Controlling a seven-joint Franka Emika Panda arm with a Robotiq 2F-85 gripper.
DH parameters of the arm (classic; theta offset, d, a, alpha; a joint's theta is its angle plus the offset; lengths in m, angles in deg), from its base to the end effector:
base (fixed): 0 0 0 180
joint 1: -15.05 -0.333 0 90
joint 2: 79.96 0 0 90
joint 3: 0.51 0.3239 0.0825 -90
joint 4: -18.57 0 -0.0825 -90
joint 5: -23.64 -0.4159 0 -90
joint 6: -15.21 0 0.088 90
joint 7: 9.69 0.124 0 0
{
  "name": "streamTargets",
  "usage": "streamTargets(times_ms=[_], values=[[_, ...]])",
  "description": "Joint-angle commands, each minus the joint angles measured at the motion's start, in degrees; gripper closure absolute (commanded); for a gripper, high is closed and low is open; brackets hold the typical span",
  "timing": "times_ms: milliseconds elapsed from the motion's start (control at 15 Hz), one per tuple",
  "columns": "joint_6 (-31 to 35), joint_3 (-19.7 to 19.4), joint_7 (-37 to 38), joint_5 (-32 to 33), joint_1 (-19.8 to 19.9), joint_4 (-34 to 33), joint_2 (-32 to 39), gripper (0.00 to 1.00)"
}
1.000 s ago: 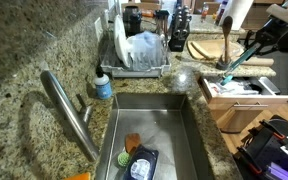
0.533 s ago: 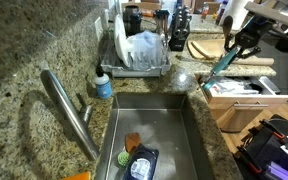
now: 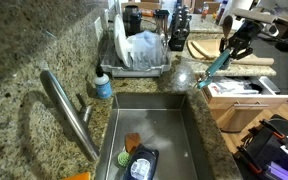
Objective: Put the can opener in the drawer then put it back on the counter top
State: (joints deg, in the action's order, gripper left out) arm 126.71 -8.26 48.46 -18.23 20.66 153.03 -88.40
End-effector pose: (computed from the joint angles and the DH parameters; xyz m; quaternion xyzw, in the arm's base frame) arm 0.4852 -0.0581 0.3632 -0.6499 0.6777 0.2342 0.2519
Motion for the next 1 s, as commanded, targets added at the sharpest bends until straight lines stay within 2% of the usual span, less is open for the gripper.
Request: streamTargets(times_ms=[0, 200, 467, 667, 733, 800, 867, 933], values=[[-1.79, 0.73, 3.89, -3.66, 0.47, -3.07, 5.3, 0.96], [-4.29, 1.21, 8.67, -8.9, -0.31, -8.94, 13.66, 0.96], [-1.71, 1.42, 17.2, -16.09, -0.52, -13.75, 21.13, 0.96], [2.71, -0.15, 20.49, -20.05, 0.44, -14.73, 23.19, 0.96], [6.24, -0.82, 21.9, -19.57, 0.08, -14.21, 22.64, 0.96], [3.72, -0.01, 19.66, -18.06, -0.37, -13.69, 23.14, 0.96], [4.55, -0.37, 19.95, -17.95, -0.2, -13.81, 23.36, 0.83], [4.44, -0.43, 19.92, -17.91, -0.19, -13.78, 23.49, 0.83]])
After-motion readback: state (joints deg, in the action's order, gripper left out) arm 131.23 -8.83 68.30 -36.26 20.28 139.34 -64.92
